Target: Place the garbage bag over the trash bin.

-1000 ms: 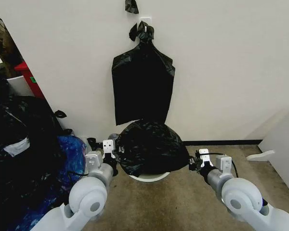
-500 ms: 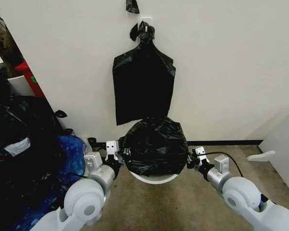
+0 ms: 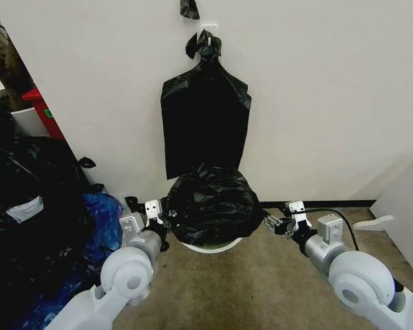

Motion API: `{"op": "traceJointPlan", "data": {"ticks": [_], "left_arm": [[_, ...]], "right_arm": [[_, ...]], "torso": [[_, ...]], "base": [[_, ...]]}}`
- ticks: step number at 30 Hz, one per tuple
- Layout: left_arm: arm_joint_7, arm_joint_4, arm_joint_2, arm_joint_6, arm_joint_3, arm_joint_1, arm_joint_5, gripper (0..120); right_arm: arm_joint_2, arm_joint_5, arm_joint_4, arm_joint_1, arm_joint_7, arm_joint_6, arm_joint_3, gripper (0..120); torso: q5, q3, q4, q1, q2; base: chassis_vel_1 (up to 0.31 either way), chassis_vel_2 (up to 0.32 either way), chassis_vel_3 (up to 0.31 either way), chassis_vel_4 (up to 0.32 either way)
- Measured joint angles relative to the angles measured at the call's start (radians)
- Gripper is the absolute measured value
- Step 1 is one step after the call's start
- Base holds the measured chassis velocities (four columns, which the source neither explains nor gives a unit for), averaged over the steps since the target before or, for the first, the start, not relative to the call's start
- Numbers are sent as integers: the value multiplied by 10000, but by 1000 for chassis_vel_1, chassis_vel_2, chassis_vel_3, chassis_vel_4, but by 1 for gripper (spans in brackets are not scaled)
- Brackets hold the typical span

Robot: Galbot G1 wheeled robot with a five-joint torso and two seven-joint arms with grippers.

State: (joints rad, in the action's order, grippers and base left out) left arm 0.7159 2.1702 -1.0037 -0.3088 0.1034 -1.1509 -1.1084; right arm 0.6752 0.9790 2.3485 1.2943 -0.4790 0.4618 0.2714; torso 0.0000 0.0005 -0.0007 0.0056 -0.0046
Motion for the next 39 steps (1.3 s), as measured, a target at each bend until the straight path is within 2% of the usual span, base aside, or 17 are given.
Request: {"op": "traceJointPlan", "data": {"ticks": [2,3,7,9,11,14,21,23,26,29,31,33,39], "left_arm": [[62,-105,-18,442,-84,-41,441,0],[62,-105,-18,442,-84,-41,441,0],[-20,-225,-10,1057,-252,-198,1348,0],[-41,-198,2,1112,-255,-263,1467,0],[-46,-59,23,1121,-186,-450,1614,0],[81,154,55,953,-51,-642,1802,0],[159,208,177,597,-229,-361,1773,0],[-196,216,388,412,-294,-368,1914,0],[-874,212,709,329,-430,-496,2497,0],[-1014,217,798,285,-480,-517,2660,0],[-1067,251,833,202,-535,-422,2678,0],[-1118,282,873,157,-558,-331,2679,0],[-1130,344,935,139,-526,-338,2678,0]], "right_arm": [[217,1169,788,-29,-1137,68,1,79],[217,1169,788,-29,-1137,68,1,79],[695,3885,1556,-113,-3328,17,92,97],[742,3909,1582,-37,-3371,17,98,98],[681,2690,1587,156,-2210,150,36,100],[293,50,1590,175,928,515,-176,100],[224,-917,1568,-326,2016,695,-642,100],[71,-1328,1535,-605,2427,487,-396,100],[-343,-1087,1246,-1488,2523,376,-163,100],[-555,-1098,989,-1981,2779,377,-191,100],[-681,-1790,679,-2197,3317,360,-273,100],[-719,-2383,491,-2209,3788,447,-358,100],[-513,-2648,500,-2051,3834,1112,-599,97]], "torso": [[1,0,2,0,0],[1,0,2,0,0],[0,-1,2,0,0],[3,-1,1,0,0],[3,0,-4,0,0],[-1,-3,5,-1,0],[2,-2,-3,0,0],[2,-2,-1,0,0],[2,-1,1,0,0],[-1,0,5,0,0],[1,0,6,0,0],[2,0,-3,0,0],[2,0,2,0,0]], "base": [[0,0,0,0],[0,0,0,0],[0,0,0,0],[0,0,0,0],[0,0,0,0],[0,0,0,0],[0,0,0,0],[0,0,0,0],[0,0,0,0],[0,0,0,0],[0,0,0,0],[0,0,0,0],[0,0,0,0]]}}
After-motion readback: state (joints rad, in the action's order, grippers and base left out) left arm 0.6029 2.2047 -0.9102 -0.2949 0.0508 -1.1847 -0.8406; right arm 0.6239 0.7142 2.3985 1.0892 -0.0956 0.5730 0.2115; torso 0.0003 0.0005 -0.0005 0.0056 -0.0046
